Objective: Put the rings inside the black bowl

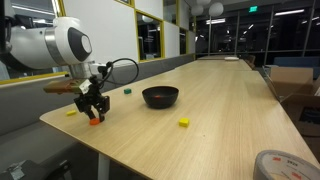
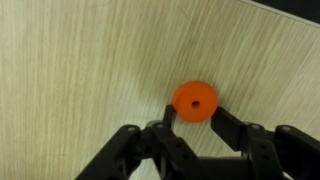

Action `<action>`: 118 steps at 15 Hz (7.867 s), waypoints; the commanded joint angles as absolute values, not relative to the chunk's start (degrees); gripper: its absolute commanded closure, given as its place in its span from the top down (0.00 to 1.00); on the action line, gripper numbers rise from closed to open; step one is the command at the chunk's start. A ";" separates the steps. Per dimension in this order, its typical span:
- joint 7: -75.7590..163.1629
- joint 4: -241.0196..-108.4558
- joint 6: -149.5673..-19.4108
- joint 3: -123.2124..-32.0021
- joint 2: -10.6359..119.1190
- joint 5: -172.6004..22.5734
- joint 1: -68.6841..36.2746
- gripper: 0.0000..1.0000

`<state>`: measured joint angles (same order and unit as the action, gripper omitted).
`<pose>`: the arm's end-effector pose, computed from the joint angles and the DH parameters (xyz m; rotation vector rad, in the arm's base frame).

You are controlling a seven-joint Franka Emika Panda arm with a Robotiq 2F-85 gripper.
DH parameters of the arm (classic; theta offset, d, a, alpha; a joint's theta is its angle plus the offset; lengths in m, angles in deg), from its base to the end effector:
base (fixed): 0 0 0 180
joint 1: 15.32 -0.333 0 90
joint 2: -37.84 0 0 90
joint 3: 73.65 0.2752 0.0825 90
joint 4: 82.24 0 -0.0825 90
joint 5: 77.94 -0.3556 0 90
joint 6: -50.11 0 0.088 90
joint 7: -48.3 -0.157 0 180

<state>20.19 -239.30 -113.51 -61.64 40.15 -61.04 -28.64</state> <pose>0.3505 0.1804 0.1507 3.0745 0.3567 0.1637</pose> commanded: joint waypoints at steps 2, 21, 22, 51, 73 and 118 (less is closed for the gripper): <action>21.53 -240.03 -113.75 -62.17 39.35 -61.46 -27.97 0.19; 23.08 -239.16 -112.79 -68.75 38.39 -60.20 -22.87 0.19; 23.10 -239.09 -112.77 -69.07 38.45 -60.08 -22.63 0.19; 23.53 -237.95 -103.52 -65.01 34.16 -68.51 -24.80 0.71; 24.81 -239.60 -104.66 -64.40 35.52 -76.46 -23.98 1.00; 49.41 -212.76 -109.68 -70.67 48.80 -79.32 -15.51 0.17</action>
<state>42.62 -219.45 -110.61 -70.44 42.24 -73.83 -16.42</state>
